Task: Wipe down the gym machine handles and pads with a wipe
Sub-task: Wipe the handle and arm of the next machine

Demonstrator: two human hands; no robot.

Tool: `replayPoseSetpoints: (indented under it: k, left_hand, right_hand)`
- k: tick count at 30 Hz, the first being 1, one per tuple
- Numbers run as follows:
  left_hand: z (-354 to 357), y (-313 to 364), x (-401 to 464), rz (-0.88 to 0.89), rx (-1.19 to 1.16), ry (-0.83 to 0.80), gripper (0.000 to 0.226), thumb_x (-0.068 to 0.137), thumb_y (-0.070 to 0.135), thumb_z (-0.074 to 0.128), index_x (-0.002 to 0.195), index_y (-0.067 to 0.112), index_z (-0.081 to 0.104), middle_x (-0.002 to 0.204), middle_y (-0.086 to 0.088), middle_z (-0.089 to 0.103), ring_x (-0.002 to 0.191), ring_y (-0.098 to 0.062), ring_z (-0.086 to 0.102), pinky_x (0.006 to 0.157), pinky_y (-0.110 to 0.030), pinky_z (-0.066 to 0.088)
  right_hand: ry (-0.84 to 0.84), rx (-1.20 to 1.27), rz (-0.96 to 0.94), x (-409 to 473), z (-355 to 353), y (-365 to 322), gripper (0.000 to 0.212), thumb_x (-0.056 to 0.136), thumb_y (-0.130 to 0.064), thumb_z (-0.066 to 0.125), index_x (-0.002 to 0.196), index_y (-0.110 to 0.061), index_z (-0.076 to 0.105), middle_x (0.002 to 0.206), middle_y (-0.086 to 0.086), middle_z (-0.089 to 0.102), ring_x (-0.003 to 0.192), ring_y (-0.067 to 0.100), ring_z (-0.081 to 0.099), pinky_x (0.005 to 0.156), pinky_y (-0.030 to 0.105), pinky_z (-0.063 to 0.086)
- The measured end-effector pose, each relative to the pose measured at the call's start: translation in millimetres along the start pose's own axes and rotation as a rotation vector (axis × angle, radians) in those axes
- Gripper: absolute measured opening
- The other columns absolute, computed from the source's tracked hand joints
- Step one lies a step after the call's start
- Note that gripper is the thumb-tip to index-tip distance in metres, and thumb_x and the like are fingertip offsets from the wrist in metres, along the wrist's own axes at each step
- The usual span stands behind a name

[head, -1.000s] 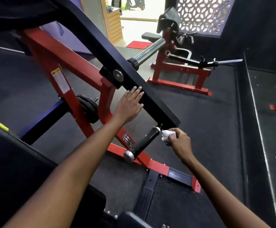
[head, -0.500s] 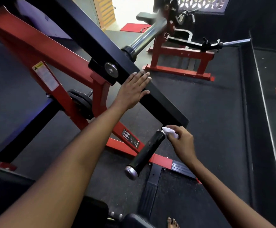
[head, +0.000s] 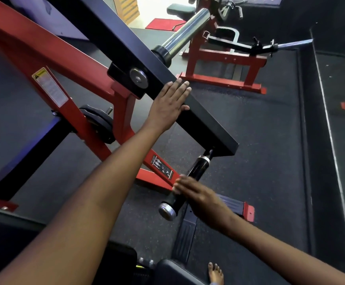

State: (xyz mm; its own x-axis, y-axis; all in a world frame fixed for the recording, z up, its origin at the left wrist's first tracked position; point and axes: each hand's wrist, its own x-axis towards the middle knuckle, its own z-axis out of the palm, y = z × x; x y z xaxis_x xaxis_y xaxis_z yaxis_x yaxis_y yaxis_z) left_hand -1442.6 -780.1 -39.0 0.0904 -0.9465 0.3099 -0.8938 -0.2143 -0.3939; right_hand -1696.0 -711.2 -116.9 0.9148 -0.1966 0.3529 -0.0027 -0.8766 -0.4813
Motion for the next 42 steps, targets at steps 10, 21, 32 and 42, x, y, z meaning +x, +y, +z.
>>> replayPoseSetpoints:
  k: [10, 21, 32, 42]
  left_hand:
    - [-7.5, 4.3, -0.2, -0.019, -0.055, -0.071, 0.064, 0.099, 0.044, 0.006, 0.153, 0.012, 0.02, 0.161, -0.005, 0.018, 0.149, -0.023, 0.008, 0.119, -0.034, -0.004]
    - [-11.6, 5.0, -0.9, -0.026, -0.07, -0.106, 0.064, 0.1, 0.044, 0.007, 0.153, 0.011, 0.021, 0.161, -0.006, 0.019, 0.149, -0.024, 0.009, 0.117, -0.034, -0.008]
    - [-14.0, 6.8, -0.4, -0.038, -0.089, -0.131, 0.064, 0.099, 0.043, 0.006, 0.154, 0.011, 0.016, 0.162, -0.005, 0.013, 0.15, -0.023, 0.003, 0.118, -0.034, -0.009]
    - [-15.5, 8.9, -1.5, -0.041, -0.072, -0.117, 0.062, 0.101, 0.042, 0.007, 0.154, 0.011, 0.016, 0.162, -0.006, 0.014, 0.15, -0.023, 0.003, 0.118, -0.035, -0.008]
  right_hand:
    - [-0.294, -0.217, 0.222, 46.2, -39.2, 72.0, 0.03, 0.08, 0.004, 0.058, 0.107, -0.002, 0.068, 0.112, 0.015, 0.065, 0.108, 0.031, 0.06, 0.097, 0.038, 0.045]
    - [-0.251, 0.049, -0.1, 17.0, -2.7, -22.8, 0.032, 0.088, 0.001, 0.055, 0.12, -0.002, 0.061, 0.119, 0.014, 0.061, 0.113, 0.025, 0.057, 0.098, 0.033, 0.046]
    - [0.253, 0.018, 0.339, -16.3, 16.8, 52.3, 0.052, 0.087, 0.009, 0.038, 0.138, -0.001, 0.04, 0.146, 0.016, 0.036, 0.137, 0.027, 0.032, 0.114, 0.036, 0.027]
    - [0.341, 0.242, 0.651, -42.6, 20.4, 31.1, 0.038, 0.091, 0.002, 0.043, 0.125, -0.002, 0.057, 0.124, 0.011, 0.061, 0.112, 0.019, 0.059, 0.096, 0.033, 0.048]
